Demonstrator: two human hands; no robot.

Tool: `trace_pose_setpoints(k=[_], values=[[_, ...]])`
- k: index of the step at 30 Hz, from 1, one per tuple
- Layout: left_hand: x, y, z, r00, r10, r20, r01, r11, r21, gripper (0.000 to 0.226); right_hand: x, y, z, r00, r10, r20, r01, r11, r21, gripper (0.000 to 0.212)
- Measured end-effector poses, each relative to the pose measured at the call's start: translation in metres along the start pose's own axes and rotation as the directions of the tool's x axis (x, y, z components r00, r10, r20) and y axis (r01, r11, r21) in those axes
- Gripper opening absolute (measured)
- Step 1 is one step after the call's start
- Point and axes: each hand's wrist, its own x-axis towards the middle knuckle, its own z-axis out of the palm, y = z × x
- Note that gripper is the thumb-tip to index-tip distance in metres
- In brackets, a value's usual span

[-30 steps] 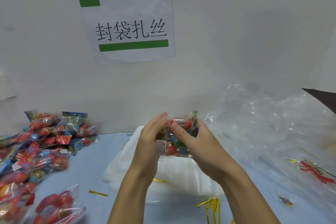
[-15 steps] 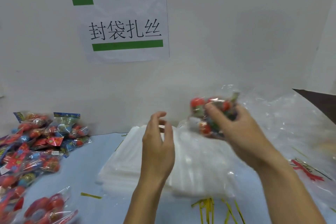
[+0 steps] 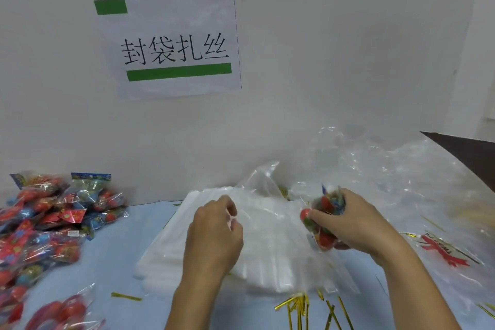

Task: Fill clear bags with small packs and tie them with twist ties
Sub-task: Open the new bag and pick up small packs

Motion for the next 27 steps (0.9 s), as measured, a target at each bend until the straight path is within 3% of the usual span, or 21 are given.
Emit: trace_pose_setpoints(k=[4,8,11,13,15,18,24,27], values=[[0.004,0.0,-0.008,0.997,-0.004,-0.078,-0.002,0.997,-0.077,0.026,-0.006,-0.012,-0.007,0.992,-0.099,-0.077,0.111,0.977,0.182,0.034],[0.005,0.002,-0.01,0.969,-0.017,-0.247,-0.006,0.996,-0.094,0.006,-0.019,-0.029,-0.026,0.967,-0.249,0.052,0.189,0.839,0.51,0.052],[0.003,0.007,-0.011,0.955,-0.035,-0.295,0.009,0.996,-0.09,0.01,-0.031,-0.039,-0.033,0.828,-0.468,0.308,0.178,0.741,0.647,0.054],[0.002,0.009,-0.009,0.961,-0.01,-0.278,-0.018,0.995,-0.1,0.013,-0.036,-0.043,-0.025,0.722,-0.507,0.471,0.132,0.769,0.626,0.053],[0.002,0.013,-0.006,0.967,0.05,-0.25,-0.09,0.985,-0.149,0.016,-0.034,-0.042,-0.006,0.734,-0.449,0.51,0.162,0.844,0.511,0.045],[0.002,0.021,-0.002,0.96,0.167,-0.226,-0.216,0.953,-0.214,0.017,-0.026,-0.036,0.025,0.849,-0.3,0.435,0.135,0.919,0.37,0.044],[0.0,0.021,-0.005,0.926,0.367,-0.091,-0.378,0.89,-0.256,0.008,-0.019,-0.019,0.036,0.802,-0.165,0.575,-0.098,0.912,0.399,0.049],[-0.002,0.024,-0.007,0.893,0.444,-0.072,-0.449,0.868,-0.212,0.012,-0.016,-0.017,0.042,0.872,-0.044,0.488,-0.197,0.88,0.432,0.041]])
